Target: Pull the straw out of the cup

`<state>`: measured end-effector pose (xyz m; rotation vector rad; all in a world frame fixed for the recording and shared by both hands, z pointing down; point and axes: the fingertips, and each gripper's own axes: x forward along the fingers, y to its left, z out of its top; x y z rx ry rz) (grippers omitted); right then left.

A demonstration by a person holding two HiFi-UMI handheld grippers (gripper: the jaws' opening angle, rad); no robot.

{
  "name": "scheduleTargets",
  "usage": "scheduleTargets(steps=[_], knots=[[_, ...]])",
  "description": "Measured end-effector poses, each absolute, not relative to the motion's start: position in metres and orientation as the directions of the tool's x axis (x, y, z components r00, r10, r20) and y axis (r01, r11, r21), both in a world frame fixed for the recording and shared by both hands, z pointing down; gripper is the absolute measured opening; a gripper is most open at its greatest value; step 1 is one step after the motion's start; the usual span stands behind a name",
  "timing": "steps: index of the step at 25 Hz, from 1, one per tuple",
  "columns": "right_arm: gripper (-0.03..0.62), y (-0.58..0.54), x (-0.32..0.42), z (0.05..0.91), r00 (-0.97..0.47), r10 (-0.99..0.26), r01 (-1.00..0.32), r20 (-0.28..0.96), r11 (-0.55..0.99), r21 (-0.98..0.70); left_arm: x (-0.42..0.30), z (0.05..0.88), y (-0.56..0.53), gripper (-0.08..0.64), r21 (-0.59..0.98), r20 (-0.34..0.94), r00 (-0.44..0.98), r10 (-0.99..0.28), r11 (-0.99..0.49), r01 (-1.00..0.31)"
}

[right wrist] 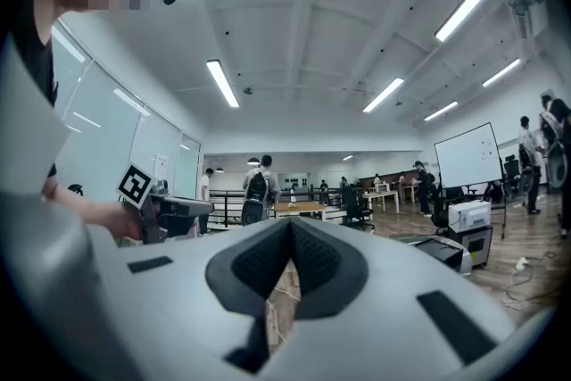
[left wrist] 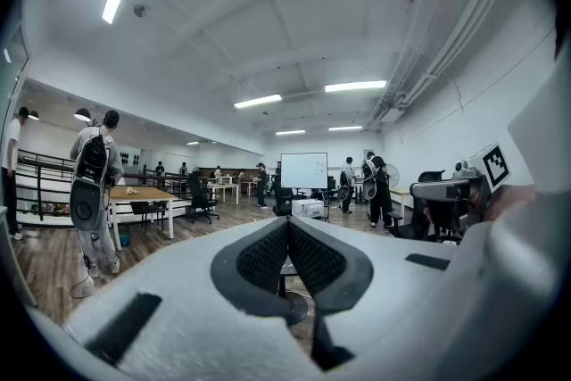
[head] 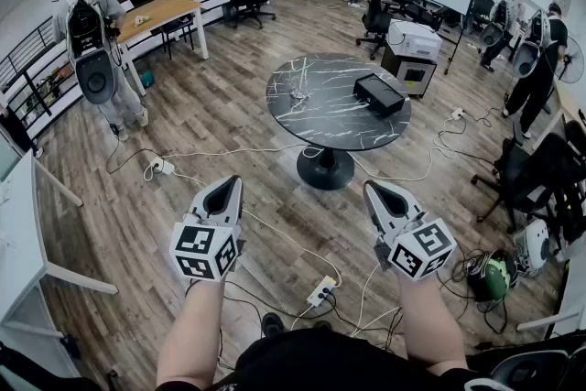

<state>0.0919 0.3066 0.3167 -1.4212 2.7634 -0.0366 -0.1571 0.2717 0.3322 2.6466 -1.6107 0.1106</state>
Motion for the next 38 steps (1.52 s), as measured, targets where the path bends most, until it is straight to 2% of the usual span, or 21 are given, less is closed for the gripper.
scheduleTargets(steps=[25,38], knots=[[0.006,0.334,0.153,0.321,-0.608,-0.794,-0.792,-0.014,0.607,-0.069,-0.077,0.341,0.307,0.009,-0.031,0.106,0.49,-0.865,-0.495,-0.868],[0.029,0.242,0.133,0.339,-0.602,-0.798,-0.797,0.036,0.597,-0.09,-0.098,0.354,0.203,0.011,0.007,0.098,0.525,-0.845,-0.527,-0.85]])
